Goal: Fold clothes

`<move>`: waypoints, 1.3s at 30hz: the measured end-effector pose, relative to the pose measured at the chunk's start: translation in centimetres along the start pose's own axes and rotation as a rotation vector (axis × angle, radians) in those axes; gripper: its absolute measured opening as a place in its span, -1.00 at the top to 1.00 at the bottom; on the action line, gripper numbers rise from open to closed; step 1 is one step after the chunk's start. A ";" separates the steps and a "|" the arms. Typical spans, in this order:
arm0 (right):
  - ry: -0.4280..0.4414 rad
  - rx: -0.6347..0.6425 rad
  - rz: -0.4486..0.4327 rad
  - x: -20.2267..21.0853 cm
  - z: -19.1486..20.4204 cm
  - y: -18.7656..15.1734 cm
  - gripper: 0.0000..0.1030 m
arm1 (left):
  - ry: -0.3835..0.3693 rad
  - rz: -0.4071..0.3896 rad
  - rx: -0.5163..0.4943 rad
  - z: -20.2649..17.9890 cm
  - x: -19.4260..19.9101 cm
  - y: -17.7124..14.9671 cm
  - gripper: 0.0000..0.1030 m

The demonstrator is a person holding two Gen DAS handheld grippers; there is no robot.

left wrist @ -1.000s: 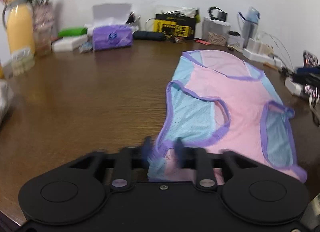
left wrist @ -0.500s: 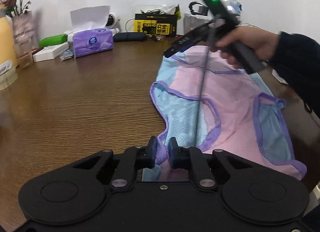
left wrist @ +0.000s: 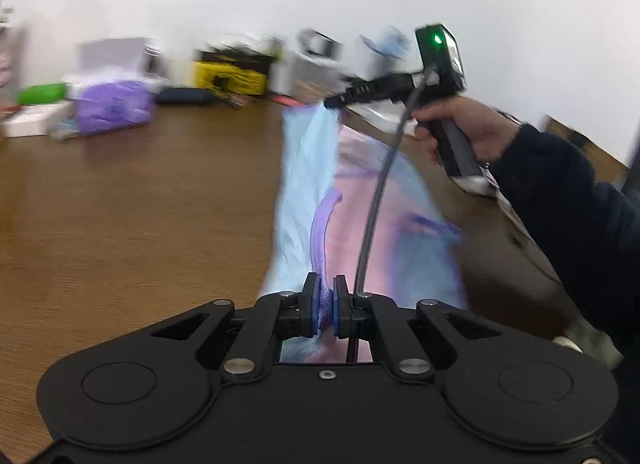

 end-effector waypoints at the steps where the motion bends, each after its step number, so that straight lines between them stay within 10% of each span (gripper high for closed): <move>1: -0.023 -0.005 0.033 0.7 -1.1 -1.3 0.79 | -0.024 0.033 -0.007 -0.9 -0.5 -0.7 0.75; 4: -0.066 -0.003 0.062 2.8 -2.8 -3.9 0.27 | -0.085 0.028 0.019 -1.8 -0.2 -0.3 0.49; 6: -0.069 -0.005 0.051 4.0 -3.2 -4.5 -0.27 | -0.109 -0.014 0.075 -1.3 0.7 0.7 -0.34; 10: -0.055 -0.003 -0.029 7.4 -2.9 -3.4 -0.34 | -0.118 -0.109 0.144 0.3 2.8 2.6 -0.48; 13: -0.036 0.013 -0.054 7.5 -2.3 -2.1 -0.34 | 0.010 -0.168 0.133 3.2 2.9 3.4 -0.69; 17: -0.011 0.039 -0.046 5.6 -1.3 -0.7 -0.33 | 0.200 -0.053 0.175 7.5 -1.3 1.6 -0.34; 25: -0.029 0.035 0.062 -5.0 -2.5 0.1 -0.20 | 0.102 0.004 0.038 5.1 -5.3 0.5 0.19; 29: -0.019 0.043 0.071 -7.4 -2.9 0.0 0.01 | 0.112 0.031 0.013 4.9 -6.0 0.7 0.76; 32: -0.010 0.048 0.075 -9.1 -3.1 -0.1 0.11 | 0.107 0.034 -0.003 5.2 -6.5 0.8 0.81; 36: 0.002 0.055 0.082 -11.4 -3.5 -0.1 0.89 | 0.115 0.025 0.013 6.8 -6.1 0.8 0.83; 39: -0.001 0.059 0.066 -12.7 -3.7 0.4 0.89 | 0.122 0.030 0.041 7.9 -5.6 1.2 0.84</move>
Point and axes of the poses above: each gripper's, at about its wrist camera, not at the fingertips, and x roughly against the way its jaws point, z to its left, y to its top, the point moved 9 cm from there along -x, roughly the way its jaws point, and after that the axes turned 10 degrees about -z, right-handed, at the moved point
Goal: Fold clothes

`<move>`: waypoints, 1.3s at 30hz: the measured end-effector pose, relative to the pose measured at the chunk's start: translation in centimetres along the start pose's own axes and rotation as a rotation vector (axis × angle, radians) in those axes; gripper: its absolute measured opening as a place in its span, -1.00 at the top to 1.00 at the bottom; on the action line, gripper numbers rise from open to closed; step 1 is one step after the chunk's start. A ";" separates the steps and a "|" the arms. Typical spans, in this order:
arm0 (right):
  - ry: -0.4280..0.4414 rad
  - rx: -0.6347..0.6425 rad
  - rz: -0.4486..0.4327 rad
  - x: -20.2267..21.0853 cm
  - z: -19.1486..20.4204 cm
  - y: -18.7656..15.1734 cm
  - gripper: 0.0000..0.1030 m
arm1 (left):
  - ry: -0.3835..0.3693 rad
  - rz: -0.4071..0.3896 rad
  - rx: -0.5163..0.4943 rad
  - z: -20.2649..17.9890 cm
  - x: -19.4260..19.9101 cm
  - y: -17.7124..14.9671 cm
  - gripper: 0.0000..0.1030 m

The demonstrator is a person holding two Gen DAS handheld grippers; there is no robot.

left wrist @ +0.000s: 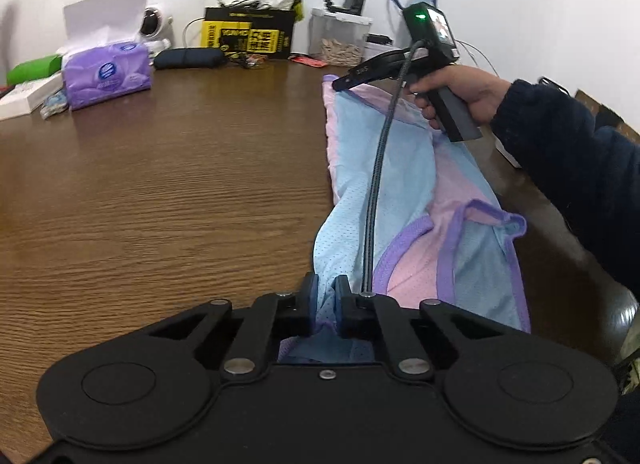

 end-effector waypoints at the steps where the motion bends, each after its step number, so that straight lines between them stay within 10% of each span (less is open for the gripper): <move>1: -0.014 -0.006 -0.020 -0.5 -0.3 0.7 0.89 | 0.000 0.001 0.002 0.1 0.0 0.0 0.84; 7: -0.038 0.037 0.023 -4.2 0.3 1.8 0.84 | 0.062 -0.010 0.057 1.6 -0.3 0.7 0.78; 9: -0.048 0.071 0.025 -4.0 0.8 1.9 0.61 | 0.093 -0.051 0.065 1.9 0.7 1.3 0.50; 12: -0.053 0.103 -0.071 0.9 2.4 4.0 0.22 | 0.118 -0.171 0.077 2.4 3.9 2.7 -0.11; 15: -0.029 0.100 -0.168 7.8 3.0 5.9 -0.26 | 0.130 -0.148 0.066 1.7 4.5 2.4 -0.17; 22: 0.061 0.191 -0.390 28.7 6.6 6.2 -0.59 | 0.157 -0.079 0.039 -0.1 5.7 1.4 -0.31; 25: 0.058 0.248 -0.401 34.2 7.3 3.9 -0.59 | -0.094 -0.041 -0.191 -8.2 6.0 -1.0 -0.37; 29: -0.079 0.308 -0.188 32.0 5.2 -3.0 -0.59 | -0.186 0.047 -0.322 -12.6 4.8 -4.1 -0.37; 32: -0.100 0.264 -0.096 29.1 4.0 -5.9 -0.57 | -0.106 0.095 -0.308 -12.2 3.7 -5.5 -0.33; 39: -0.109 0.204 0.002 24.6 2.7 -8.6 -0.56 | -0.040 0.111 -0.151 -8.5 4.9 -4.3 0.73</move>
Point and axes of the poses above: each gripper's, at about its wrist camera, not at the fingertips, and x roughly against the way its jaws point, z to its left, y to its top, the point moved 9 cm from there along -x, roughly the way its jaws point, and after that the axes turned 10 degrees about -z, right-handed, at the moved point
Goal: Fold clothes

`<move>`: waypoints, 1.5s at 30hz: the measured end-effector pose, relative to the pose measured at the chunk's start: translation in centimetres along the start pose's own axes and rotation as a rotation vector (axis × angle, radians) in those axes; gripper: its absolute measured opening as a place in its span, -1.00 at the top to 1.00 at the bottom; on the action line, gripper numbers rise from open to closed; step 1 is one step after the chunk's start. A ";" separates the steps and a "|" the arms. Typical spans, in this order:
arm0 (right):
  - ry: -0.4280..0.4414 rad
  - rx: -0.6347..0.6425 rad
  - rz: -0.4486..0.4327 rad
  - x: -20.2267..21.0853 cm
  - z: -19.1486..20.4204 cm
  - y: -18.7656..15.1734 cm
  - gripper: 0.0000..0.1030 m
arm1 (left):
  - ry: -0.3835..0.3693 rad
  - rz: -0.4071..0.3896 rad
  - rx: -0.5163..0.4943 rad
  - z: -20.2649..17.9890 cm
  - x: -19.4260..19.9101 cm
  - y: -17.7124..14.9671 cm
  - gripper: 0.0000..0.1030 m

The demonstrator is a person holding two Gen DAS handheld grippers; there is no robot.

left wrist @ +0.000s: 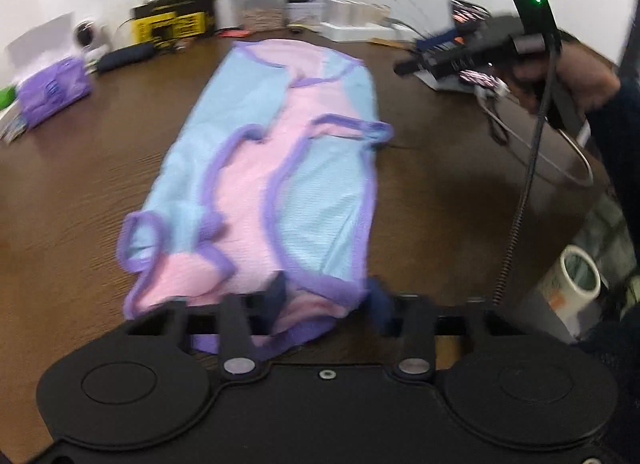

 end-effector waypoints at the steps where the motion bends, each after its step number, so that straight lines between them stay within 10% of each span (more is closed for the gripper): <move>1: 0.021 -0.022 0.013 -0.8 0.0 -0.3 -0.54 | 0.007 0.001 0.023 0.8 0.3 0.1 0.74; 10: -0.009 -0.178 0.080 -6.5 -1.9 0.1 -0.11 | 0.034 -0.018 0.043 2.9 1.5 -0.1 0.76; 14: -0.004 -0.188 0.077 -7.3 -1.7 1.0 0.92 | -0.041 -0.026 0.055 3.1 1.7 -0.1 0.78; 25: 0.101 -0.023 0.108 -15.5 2.6 10.5 0.86 | -0.020 -0.149 0.394 10.8 3.0 1.5 0.82; 30: 0.009 0.104 0.142 -19.4 2.5 11.5 -0.30 | 0.001 -0.128 0.331 10.3 3.1 0.3 0.08; 41: 0.090 0.065 0.155 -16.9 -1.2 7.3 -0.30 | -0.018 -0.189 0.245 11.7 1.8 4.8 -0.24; 45: 0.053 0.039 0.183 -18.4 -2.6 5.8 0.19 | -0.010 -0.116 0.182 10.7 -1.7 4.4 -0.24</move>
Point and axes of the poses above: each gripper's, at about its wrist camera, not at the fingertips, and x roughly against the way its jaws point, z to its left, y to its top, the point moved 9 cm from there along -x, roughly the way its jaws point, and after that the axes turned 10 degrees about -z, right-handed, at the moved point
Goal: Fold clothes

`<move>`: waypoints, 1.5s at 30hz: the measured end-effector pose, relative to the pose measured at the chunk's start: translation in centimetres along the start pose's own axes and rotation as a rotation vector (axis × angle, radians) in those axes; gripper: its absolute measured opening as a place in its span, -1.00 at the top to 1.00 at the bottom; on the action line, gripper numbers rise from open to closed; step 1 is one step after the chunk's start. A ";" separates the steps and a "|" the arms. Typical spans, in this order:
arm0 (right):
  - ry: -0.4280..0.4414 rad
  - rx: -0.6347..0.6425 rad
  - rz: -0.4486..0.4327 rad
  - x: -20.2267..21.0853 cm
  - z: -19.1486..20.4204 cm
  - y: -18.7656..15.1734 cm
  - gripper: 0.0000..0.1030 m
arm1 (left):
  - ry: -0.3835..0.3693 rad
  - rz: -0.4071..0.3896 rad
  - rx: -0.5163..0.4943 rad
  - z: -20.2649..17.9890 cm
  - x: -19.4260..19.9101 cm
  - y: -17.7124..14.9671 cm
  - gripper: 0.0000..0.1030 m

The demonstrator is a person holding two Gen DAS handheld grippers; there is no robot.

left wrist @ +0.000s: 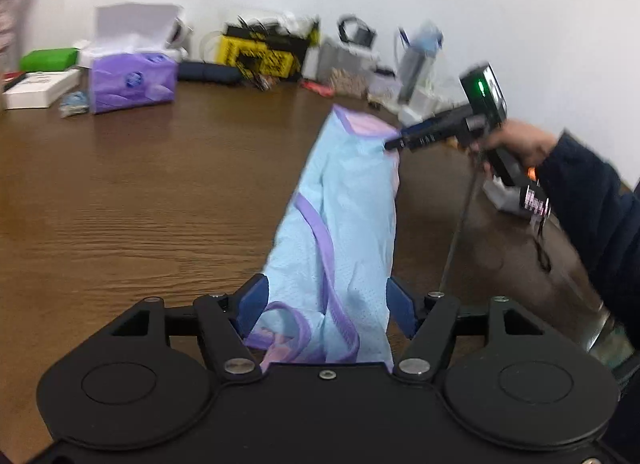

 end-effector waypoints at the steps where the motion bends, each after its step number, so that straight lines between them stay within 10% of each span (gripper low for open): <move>1: -0.019 -0.008 -0.003 -0.2 -0.5 0.0 0.33 | 0.013 0.031 -0.037 -0.3 -0.9 -0.6 -0.24; 4: -0.076 -0.030 -0.011 -0.6 -2.0 -0.2 0.62 | 0.032 0.076 -0.094 -0.4 -1.8 -1.7 -0.25; 12: -0.214 -0.167 -0.066 0.6 -4.1 -0.9 -0.07 | 0.062 0.088 -0.222 -0.6 -2.6 -2.5 -0.32; 15: -0.125 -0.273 -0.120 2.1 -2.3 -0.5 -0.44 | 0.067 0.085 -0.227 -0.6 -2.4 -2.7 -0.33; 19: 0.026 -0.270 -0.123 2.3 1.8 -0.1 -0.43 | 0.086 0.089 -0.223 -0.8 -2.2 -2.6 -0.34; 26: 0.007 -0.283 -0.090 3.0 1.0 -2.0 0.68 | 0.085 0.097 -0.230 -2.4 -1.7 -3.3 -0.34; 30: -0.022 -0.316 -0.089 3.9 -0.6 -3.2 0.67 | 0.075 0.098 -0.231 -3.9 -1.6 -3.5 -0.33; 41: 0.000 -0.394 -0.112 2.2 -0.9 -1.9 -0.24 | 0.031 0.114 -0.242 -5.2 -1.9 -3.9 -0.34; 45: -0.011 -0.386 -0.093 1.1 -0.3 -2.1 -0.18 | 0.030 0.112 -0.243 -5.3 -1.8 -3.9 -0.35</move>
Point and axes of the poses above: each gripper's, at about its wrist camera, not at the fingertips, and x roughly against the way its jaws point, z to its left, y to its top, the point moved 9 cm from there along -x, roughly the way its jaws point, and after that the axes turned 10 degrees about -z, right-handed, at the moved point
